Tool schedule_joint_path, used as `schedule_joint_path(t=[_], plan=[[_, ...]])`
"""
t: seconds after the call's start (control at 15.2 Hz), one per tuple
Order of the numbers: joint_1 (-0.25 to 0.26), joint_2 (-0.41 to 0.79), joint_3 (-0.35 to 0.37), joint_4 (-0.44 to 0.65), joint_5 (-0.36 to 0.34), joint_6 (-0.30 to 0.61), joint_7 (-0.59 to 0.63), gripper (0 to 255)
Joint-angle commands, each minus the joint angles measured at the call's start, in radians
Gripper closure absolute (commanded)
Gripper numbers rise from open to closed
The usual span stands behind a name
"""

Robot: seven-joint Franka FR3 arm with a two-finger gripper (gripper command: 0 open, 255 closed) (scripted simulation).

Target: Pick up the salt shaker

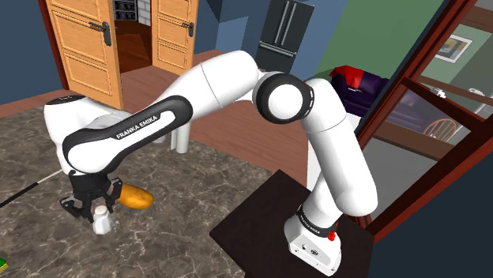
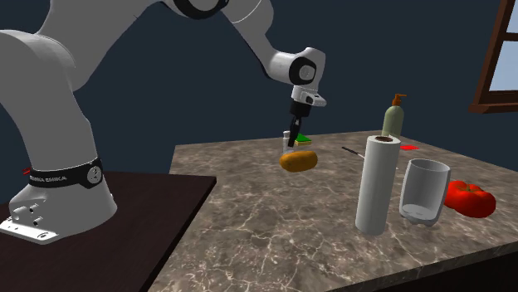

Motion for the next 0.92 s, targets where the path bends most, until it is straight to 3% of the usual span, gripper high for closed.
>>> schedule_joint_path(t=[0.0, 0.86], plan=[[-0.003, -0.014, 0.003, 0.004, 0.004, -0.018, -0.001, 255], [-0.014, -0.095, 0.022, 0.025, 0.025, -0.117, 0.001, 255]])
